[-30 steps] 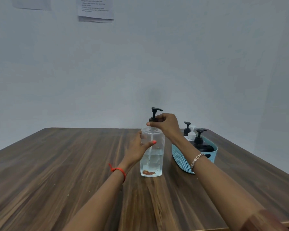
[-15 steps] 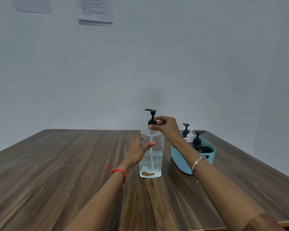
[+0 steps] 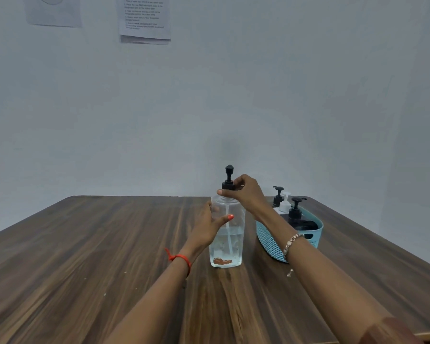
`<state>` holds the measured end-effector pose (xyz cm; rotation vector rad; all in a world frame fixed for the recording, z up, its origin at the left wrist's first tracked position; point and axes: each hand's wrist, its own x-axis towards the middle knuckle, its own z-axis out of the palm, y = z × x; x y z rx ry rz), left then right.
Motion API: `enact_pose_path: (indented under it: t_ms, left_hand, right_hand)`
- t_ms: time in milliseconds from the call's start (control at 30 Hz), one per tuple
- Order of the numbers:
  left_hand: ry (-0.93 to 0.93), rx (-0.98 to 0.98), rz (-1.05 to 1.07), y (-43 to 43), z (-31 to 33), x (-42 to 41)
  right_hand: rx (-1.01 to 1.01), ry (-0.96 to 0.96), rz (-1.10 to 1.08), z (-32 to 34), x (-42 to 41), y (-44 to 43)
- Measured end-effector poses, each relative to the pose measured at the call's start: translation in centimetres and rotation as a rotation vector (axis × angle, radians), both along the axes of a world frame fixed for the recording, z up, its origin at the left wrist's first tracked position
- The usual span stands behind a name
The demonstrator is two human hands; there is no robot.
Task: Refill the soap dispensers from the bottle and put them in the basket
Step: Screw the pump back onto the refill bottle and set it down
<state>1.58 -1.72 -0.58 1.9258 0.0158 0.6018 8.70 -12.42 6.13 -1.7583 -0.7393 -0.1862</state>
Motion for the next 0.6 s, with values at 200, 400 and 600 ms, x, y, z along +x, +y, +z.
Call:
enact_pose_path:
  t_ms: [200,400,600]
  left_hand:
    - [-0.007,0.001,0.001,-0.1,-0.1,0.2]
    - [-0.009,-0.004,0.005,0.2,0.0,0.0]
    - [-0.002,-0.007,-0.010,0.2,0.0,0.2]
  right_hand:
    - [0.092,0.053,0.076,0.4,0.0,-0.5]
    - [0.055,0.023,-0.036,-0.1,-0.1,1.0]
    - [0.161,0.146,0.193,0.5,0.6,-0.5]
